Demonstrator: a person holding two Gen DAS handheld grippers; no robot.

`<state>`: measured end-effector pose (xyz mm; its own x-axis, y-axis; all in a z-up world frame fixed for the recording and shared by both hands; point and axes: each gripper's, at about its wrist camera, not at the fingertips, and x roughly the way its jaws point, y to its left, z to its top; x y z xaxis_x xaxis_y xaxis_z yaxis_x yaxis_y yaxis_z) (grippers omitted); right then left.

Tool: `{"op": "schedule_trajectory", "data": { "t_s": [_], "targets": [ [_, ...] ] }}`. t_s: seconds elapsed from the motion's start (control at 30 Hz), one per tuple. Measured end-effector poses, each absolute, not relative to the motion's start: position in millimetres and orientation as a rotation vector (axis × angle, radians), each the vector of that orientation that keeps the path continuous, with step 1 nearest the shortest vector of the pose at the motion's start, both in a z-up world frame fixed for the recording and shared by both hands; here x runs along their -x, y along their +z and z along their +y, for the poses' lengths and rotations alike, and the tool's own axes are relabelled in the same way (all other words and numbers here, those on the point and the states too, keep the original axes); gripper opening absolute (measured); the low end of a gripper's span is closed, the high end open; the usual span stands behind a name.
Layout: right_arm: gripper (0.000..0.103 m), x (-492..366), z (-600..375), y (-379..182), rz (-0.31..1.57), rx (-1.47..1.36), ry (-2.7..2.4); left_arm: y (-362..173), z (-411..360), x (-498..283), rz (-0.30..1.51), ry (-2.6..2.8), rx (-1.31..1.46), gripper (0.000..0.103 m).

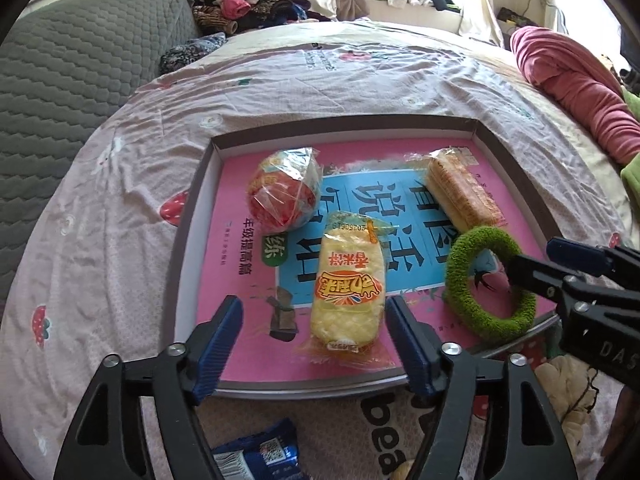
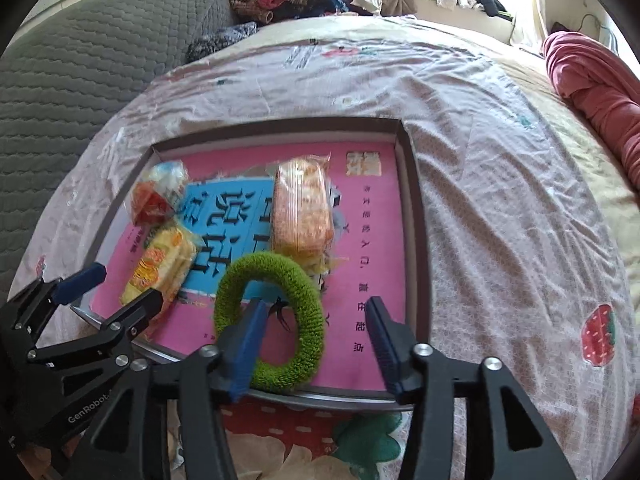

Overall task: Organize objects
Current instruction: 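Withdraw both open tools from the tray toward the walnut and scrunchie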

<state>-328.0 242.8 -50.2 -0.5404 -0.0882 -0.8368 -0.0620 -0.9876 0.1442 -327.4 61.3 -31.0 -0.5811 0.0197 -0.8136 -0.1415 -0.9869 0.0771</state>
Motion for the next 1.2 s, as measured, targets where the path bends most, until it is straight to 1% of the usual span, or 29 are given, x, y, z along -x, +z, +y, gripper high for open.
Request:
{"op": "schedule_trajectory", "data": {
  "t_s": [0.13,0.17,0.23,0.47,0.53,0.67,0.8,1.2],
  "targets": [
    [0.053,317.2,245.7,-30.3,-0.266,-1.463,-2.746,-15.1,59.8,314.4,0.186,2.704,1.363,0.081],
    [0.054,313.1,246.4,-25.5,-0.269,-1.453,-2.752,-11.4,60.6,310.6,0.187,2.709,1.354,0.081],
    [0.060,304.0,246.7,-13.7,-0.270,-1.426,-2.765,-1.2,62.8,302.3,0.196,2.717,1.331,0.081],
    [0.063,267.1,245.5,23.2,-0.249,-1.355,-2.799,44.8,68.9,260.6,0.200,2.750,1.232,0.083],
    [0.066,255.3,244.3,31.7,-0.242,-1.342,-2.805,54.8,70.6,249.3,0.198,2.752,1.214,0.083],
    [0.067,233.4,242.5,47.1,-0.224,-1.326,-2.815,73.5,71.4,223.7,0.202,2.762,1.183,0.083],
    [0.072,210.1,240.4,59.9,-0.198,-1.310,-2.827,88.3,70.6,199.8,0.197,2.773,1.156,0.083],
    [0.075,154.8,236.3,93.9,-0.166,-1.244,-2.861,117.9,66.0,138.4,0.197,2.790,1.096,0.083]
  ]
}}
